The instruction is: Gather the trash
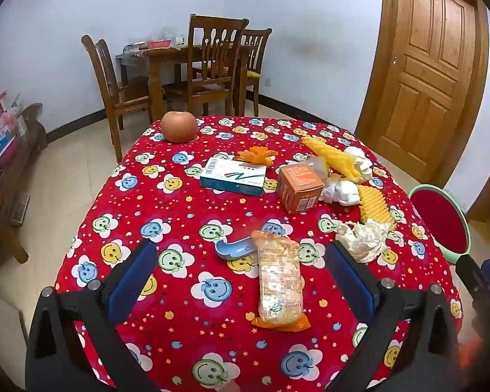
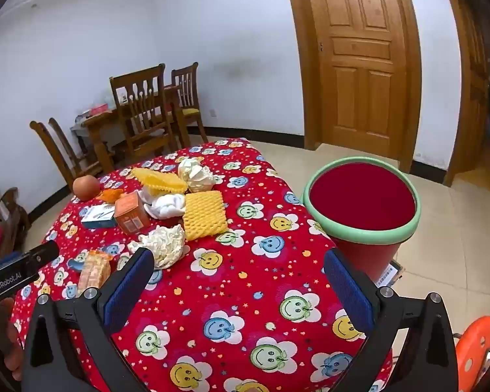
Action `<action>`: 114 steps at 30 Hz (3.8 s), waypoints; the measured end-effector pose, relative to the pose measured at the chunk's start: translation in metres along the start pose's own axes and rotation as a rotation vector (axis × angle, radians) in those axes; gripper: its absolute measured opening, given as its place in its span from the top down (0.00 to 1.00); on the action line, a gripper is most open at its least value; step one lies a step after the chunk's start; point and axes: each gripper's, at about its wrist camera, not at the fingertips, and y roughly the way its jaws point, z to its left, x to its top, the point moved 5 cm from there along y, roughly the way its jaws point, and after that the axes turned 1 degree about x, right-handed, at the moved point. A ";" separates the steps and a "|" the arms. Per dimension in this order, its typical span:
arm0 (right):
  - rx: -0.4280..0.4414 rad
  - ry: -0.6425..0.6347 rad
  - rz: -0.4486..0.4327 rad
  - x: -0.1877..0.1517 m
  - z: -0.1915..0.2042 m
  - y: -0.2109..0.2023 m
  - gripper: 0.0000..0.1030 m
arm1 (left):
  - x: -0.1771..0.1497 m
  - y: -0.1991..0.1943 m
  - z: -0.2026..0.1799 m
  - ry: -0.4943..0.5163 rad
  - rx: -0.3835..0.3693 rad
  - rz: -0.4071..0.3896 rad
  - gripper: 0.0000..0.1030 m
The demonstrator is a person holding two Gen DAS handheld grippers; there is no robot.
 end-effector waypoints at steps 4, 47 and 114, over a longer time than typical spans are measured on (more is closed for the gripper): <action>-0.008 -0.019 -0.005 -0.002 0.001 0.003 0.00 | -0.001 -0.001 0.000 0.001 -0.003 0.001 0.02; -0.003 -0.001 -0.017 0.006 0.000 -0.005 0.00 | 0.005 -0.009 0.003 -0.001 -0.001 0.006 0.02; -0.024 0.033 0.033 -0.009 -0.015 0.004 0.00 | -0.030 0.032 -0.012 0.046 -0.017 0.175 0.02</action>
